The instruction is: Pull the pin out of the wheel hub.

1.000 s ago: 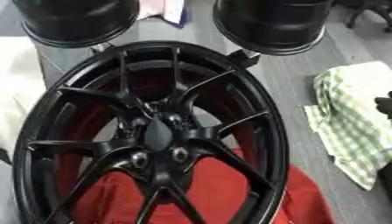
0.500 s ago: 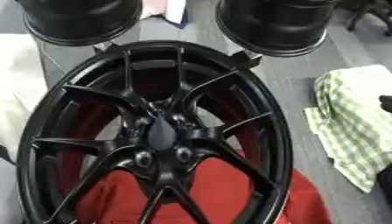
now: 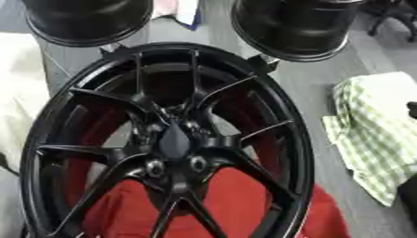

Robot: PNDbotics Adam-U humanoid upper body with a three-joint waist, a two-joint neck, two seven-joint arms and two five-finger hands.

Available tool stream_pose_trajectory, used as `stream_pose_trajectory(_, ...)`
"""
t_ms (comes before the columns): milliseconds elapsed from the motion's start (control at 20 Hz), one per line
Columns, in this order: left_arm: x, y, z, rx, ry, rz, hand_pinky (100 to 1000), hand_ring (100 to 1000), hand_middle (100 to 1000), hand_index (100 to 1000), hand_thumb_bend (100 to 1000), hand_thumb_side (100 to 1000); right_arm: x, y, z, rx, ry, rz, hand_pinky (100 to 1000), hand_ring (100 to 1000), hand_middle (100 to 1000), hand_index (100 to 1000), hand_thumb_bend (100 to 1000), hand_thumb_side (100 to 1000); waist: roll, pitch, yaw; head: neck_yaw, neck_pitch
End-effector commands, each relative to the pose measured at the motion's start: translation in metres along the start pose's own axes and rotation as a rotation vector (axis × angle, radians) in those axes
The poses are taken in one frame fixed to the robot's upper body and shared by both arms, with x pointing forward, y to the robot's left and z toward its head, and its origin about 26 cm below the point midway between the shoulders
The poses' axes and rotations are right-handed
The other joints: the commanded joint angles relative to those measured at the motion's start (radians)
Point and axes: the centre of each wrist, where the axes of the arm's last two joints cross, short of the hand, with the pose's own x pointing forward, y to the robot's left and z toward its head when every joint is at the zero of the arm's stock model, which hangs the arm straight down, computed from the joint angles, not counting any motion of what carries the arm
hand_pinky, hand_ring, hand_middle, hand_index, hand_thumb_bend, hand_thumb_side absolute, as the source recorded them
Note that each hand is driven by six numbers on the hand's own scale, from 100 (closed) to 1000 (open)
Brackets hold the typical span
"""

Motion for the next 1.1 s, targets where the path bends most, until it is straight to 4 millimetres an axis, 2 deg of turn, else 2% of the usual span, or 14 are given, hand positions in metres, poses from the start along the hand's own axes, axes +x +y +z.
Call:
stream_pose_trajectory(50, 0.005, 0.016, 0.001, 0.023, -0.026, -0.029, 892, 771, 836, 924, 275, 867, 0.007, -0.003, -0.004, 0.001, -0.028, 0.008, 844, 777, 544, 705, 100, 267, 0.003, -0.017, 0.0, 0.002, -0.011)
stream_pose_trajectory(250, 0.006, 0.017, 0.001, 0.047, -0.027, -0.007, 882, 748, 812, 898, 197, 866, 0.007, -0.003, -0.004, -0.001, -0.028, 0.01, 844, 776, 544, 705, 100, 266, 0.003, -0.019, 0.002, 0.0, -0.011)
stream_pose_trajectory(300, 0.006, 0.017, 0.001, 0.058, -0.029, 0.004, 872, 728, 789, 873, 125, 847, 0.008, -0.003, -0.004, -0.001, -0.028, 0.01, 844, 776, 544, 705, 100, 266, 0.003, -0.019, 0.002, -0.001, -0.011)
stream_pose_trajectory(400, 0.012, 0.019, 0.001, 0.124, -0.041, 0.054, 834, 639, 713, 793, 100, 760, 0.008, -0.003, -0.004, -0.002, -0.03, 0.011, 844, 776, 544, 705, 100, 264, 0.003, -0.021, 0.002, -0.005, -0.01)
stream_pose_trajectory(500, 0.027, 0.018, 0.003, 0.229, -0.1, 0.155, 810, 588, 666, 739, 100, 753, 0.008, -0.004, -0.004, -0.002, -0.033, 0.01, 843, 776, 544, 705, 100, 263, 0.002, -0.022, 0.003, -0.006, -0.01)
stream_pose_trajectory(600, 0.052, 0.013, 0.007, 0.355, -0.216, 0.318, 801, 576, 655, 725, 100, 744, 0.008, -0.004, -0.005, -0.002, -0.037, 0.009, 843, 776, 544, 704, 100, 261, 0.0, -0.022, 0.004, -0.005, -0.011)
stream_pose_trajectory(700, 0.079, 0.003, 0.015, 0.451, -0.334, 0.49, 795, 577, 651, 729, 100, 740, 0.008, -0.004, -0.005, -0.001, -0.044, 0.006, 843, 775, 544, 704, 100, 258, -0.002, -0.022, 0.004, -0.001, -0.011)
stream_pose_trajectory(800, 0.104, -0.01, 0.025, 0.485, -0.435, 0.612, 809, 606, 687, 776, 100, 750, 0.009, -0.003, -0.007, 0.001, -0.052, 0.0, 842, 775, 543, 704, 100, 256, -0.003, -0.023, 0.002, 0.003, -0.012)
stream_pose_trajectory(900, 0.115, -0.022, 0.027, 0.483, -0.515, 0.637, 811, 615, 694, 796, 100, 740, 0.01, -0.002, -0.008, 0.004, -0.059, -0.006, 842, 774, 543, 703, 100, 254, -0.007, -0.024, 0.0, 0.005, -0.013)
stream_pose_trajectory(1100, 0.121, -0.045, 0.026, 0.535, -0.569, 0.71, 808, 618, 691, 791, 100, 740, 0.012, -0.001, -0.013, 0.006, -0.077, -0.026, 841, 773, 542, 702, 100, 249, -0.014, -0.025, -0.004, 0.015, -0.012)
